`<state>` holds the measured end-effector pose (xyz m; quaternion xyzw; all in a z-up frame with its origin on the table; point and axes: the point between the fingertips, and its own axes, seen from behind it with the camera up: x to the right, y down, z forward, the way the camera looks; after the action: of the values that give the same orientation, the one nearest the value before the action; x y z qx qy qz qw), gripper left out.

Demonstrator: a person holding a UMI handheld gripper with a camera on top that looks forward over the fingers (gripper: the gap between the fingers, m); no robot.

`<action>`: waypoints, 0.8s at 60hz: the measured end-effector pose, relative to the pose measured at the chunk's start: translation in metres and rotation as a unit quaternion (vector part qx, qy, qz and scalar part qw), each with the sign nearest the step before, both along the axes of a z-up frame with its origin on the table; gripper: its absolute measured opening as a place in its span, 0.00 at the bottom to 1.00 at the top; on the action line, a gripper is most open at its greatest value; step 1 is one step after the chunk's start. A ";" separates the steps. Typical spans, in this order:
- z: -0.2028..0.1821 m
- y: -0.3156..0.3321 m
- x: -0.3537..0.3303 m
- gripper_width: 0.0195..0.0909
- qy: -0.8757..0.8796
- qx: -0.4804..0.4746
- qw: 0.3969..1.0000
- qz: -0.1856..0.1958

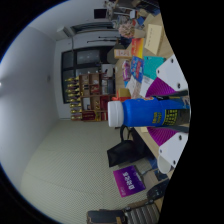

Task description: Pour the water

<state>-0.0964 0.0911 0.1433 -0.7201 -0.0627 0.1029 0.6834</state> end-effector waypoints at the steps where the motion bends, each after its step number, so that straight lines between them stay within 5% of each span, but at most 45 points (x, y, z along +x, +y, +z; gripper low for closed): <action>1: 0.013 0.001 0.026 0.30 0.001 -0.003 1.000 0.002; 26: -0.036 0.016 0.058 0.33 -0.020 -0.002 1.000 -0.024; 33: -0.038 0.012 0.060 0.49 -0.008 -0.015 1.000 -0.016; 40: -0.046 -0.001 0.061 0.86 -0.023 -0.051 0.998 -0.009; 48: -0.038 -0.037 0.074 0.91 -0.045 -0.051 0.998 -0.014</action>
<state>-0.0223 0.0541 0.1050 -0.7584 -0.0778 0.0641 0.6439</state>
